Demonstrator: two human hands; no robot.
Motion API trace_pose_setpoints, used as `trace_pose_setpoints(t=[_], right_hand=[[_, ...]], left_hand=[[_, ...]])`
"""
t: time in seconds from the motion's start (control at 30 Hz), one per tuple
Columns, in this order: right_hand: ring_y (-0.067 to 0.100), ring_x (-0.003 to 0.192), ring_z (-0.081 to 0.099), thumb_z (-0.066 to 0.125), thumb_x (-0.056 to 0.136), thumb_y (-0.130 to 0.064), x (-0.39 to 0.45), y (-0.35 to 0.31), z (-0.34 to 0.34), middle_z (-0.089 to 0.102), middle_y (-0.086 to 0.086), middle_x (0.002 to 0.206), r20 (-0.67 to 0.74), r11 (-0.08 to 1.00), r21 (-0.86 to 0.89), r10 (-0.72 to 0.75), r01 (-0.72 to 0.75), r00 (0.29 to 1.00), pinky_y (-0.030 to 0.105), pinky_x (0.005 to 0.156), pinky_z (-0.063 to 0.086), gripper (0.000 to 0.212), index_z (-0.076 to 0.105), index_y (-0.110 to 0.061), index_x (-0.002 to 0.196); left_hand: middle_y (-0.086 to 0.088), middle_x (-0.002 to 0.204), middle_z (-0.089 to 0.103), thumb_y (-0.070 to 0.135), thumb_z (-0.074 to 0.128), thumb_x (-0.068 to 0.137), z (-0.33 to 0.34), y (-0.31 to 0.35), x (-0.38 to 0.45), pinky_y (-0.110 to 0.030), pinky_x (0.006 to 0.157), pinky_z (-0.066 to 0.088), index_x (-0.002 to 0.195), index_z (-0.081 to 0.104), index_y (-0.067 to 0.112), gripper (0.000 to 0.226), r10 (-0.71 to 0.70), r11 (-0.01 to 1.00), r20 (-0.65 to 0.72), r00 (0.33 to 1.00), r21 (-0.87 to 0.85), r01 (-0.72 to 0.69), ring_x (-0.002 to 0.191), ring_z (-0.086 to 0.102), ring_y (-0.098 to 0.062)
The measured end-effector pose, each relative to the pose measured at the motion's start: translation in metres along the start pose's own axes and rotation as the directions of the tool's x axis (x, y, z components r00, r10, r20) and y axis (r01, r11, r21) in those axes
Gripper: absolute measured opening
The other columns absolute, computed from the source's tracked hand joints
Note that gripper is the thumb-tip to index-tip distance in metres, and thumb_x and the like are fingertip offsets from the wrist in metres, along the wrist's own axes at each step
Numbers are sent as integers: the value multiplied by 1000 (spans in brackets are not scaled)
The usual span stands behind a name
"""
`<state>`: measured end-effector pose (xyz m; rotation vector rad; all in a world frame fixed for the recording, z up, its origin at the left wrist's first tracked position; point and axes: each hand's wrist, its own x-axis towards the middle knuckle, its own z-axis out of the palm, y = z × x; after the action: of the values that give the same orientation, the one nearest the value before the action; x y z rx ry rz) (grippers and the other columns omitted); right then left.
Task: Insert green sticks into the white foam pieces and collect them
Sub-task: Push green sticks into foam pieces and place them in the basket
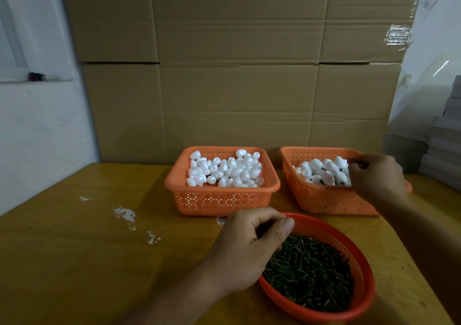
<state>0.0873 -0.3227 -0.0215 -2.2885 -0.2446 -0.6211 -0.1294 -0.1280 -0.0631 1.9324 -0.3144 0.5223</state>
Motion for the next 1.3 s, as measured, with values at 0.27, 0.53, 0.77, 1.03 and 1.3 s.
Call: trace_pose_setpoints(t=[0.27, 0.53, 0.77, 1.03, 1.3], right_hand=[[-2, 54, 60, 57, 93, -7, -70, -25, -20, 73, -1, 91, 92, 934, 352, -97, 58, 991, 14, 44, 38, 32, 73, -25, 114], [4, 38, 46, 58, 92, -2, -102, -29, -25, 73, -13, 76, 322, 912, 404, -218, 75, 921, 17, 38, 36, 37, 72, -37, 95], [10, 51, 61, 63, 93, -8, -108, -30, -22, 74, -10, 78, 335, 920, 357, -285, 160, 898, 23, 47, 48, 28, 74, -32, 102], [7, 58, 64, 66, 92, -12, -108, -28, -19, 74, -16, 80, 346, 932, 313, -291, 183, 892, 17, 53, 43, 24, 76, -29, 106], [5, 60, 66, 67, 91, -14, -113, -30, -17, 72, -25, 82, 324, 928, 303, -314, 217, 893, 29, 58, 55, 23, 75, -30, 106]], left_hand=[[3, 53, 42, 36, 57, 100, -10, 4, 5, -30, 50, 35, 64, 45, 12, 45, 17, 999, -131, 991, 48, -11, 51, 39, -6], [16, 43, 41, 23, 55, 102, -50, -2, 48, -14, 45, 28, 72, 49, 16, 31, -45, 966, -321, 946, 226, 122, 41, 35, -2], [4, 71, 67, 15, 51, 99, -86, -36, 115, -34, 62, 53, 88, 61, 23, 17, -306, 847, -308, 901, 344, 405, 61, 60, -10], [-6, 103, 73, 32, 66, 95, -82, -52, 148, -39, 90, 57, 108, 72, 15, 22, -591, 597, -7, 806, 669, 443, 98, 70, -23], [-1, 148, 46, 35, 62, 97, -68, -45, 155, -40, 106, 42, 133, 63, 26, 36, -686, 406, 101, 720, 875, 264, 129, 46, -23]])
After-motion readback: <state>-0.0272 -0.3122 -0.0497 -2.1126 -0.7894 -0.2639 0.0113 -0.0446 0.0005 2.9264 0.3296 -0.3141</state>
